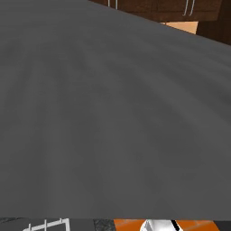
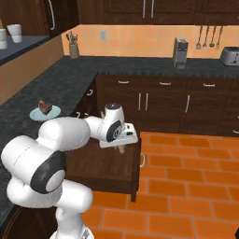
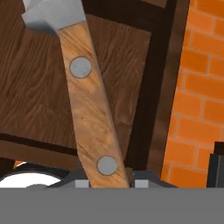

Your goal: Pick up the knife from the drawer and place it on the cutting board. Then place the meat from the plate to the cutting board.

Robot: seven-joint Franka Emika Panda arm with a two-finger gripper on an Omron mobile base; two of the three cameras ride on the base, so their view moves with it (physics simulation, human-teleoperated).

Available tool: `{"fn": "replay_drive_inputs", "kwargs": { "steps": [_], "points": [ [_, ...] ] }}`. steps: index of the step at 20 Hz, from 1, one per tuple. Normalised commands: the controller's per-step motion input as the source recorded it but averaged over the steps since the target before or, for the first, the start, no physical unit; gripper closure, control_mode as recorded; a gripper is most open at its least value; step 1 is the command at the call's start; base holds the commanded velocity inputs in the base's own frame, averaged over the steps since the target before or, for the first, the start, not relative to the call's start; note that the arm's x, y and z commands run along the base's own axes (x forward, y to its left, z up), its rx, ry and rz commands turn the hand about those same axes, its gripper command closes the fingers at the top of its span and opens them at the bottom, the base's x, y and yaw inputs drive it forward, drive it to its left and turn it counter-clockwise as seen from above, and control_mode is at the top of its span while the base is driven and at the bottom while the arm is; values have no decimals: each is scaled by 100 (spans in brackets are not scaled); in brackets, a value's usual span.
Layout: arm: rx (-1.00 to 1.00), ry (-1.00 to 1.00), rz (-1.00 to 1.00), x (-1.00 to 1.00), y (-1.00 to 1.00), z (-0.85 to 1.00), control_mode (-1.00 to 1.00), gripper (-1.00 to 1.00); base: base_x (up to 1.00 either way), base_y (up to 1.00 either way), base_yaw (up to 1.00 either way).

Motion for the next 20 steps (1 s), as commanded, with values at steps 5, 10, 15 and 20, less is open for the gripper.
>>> {"fn": "replay_drive_inputs", "kwargs": {
  "steps": [5,10,15,20],
  "points": [
    [-2,-4,1,-98,-6,7,-100,100,0,0,0],
    [0,-2,3,-27,2,0,-100,100,0,0,0],
    [0,-2,8,-29,1,0,100,100,-14,-50,24],
    [0,0,0,0,0,0,100,100,-24,-57,64]
  ]
}}
